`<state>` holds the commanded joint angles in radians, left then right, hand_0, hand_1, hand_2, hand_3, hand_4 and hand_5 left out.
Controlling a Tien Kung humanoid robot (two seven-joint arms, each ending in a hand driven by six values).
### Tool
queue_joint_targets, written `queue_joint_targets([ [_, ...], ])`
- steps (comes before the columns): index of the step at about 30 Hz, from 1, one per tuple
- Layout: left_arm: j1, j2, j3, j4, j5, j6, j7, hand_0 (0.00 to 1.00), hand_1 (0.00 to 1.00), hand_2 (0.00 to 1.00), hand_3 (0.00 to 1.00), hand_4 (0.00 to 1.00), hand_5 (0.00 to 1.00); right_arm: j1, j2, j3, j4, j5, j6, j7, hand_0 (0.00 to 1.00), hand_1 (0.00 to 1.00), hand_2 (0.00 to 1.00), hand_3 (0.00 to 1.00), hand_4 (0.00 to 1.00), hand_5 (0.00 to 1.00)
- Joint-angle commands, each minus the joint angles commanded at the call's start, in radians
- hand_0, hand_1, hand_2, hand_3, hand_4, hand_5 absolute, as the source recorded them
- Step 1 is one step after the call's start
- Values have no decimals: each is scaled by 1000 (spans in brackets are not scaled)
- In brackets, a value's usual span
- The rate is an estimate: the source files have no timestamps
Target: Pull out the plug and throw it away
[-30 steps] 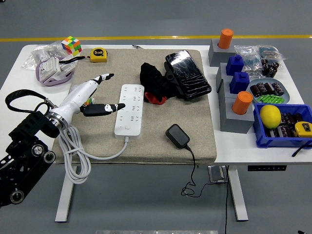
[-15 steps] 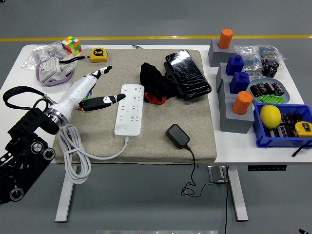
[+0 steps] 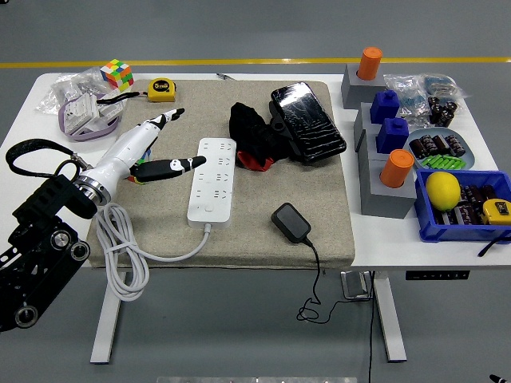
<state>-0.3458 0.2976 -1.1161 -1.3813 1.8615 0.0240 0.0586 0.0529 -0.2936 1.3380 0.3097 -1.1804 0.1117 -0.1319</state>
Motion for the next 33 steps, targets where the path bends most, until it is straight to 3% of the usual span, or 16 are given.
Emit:
queue_joint_targets([
  [22, 8, 10, 9, 0, -8, 1, -1, 998, 998, 998, 998, 998, 744, -22, 3, -18, 7, -7, -2, -1, 618, 663, 684, 637, 988, 529],
  [29, 4, 13, 24, -5, -7, -5, 5, 998, 998, 998, 998, 998, 738, -48, 0, 5, 24, -12, -3, -3, 618, 662, 684, 637, 989, 530],
  [33, 17, 7, 2, -10, -6, -4, 7, 998, 998, 998, 998, 998, 738, -50, 6, 66, 4, -37, -6, -4, 618, 662, 684, 637, 989, 530],
])
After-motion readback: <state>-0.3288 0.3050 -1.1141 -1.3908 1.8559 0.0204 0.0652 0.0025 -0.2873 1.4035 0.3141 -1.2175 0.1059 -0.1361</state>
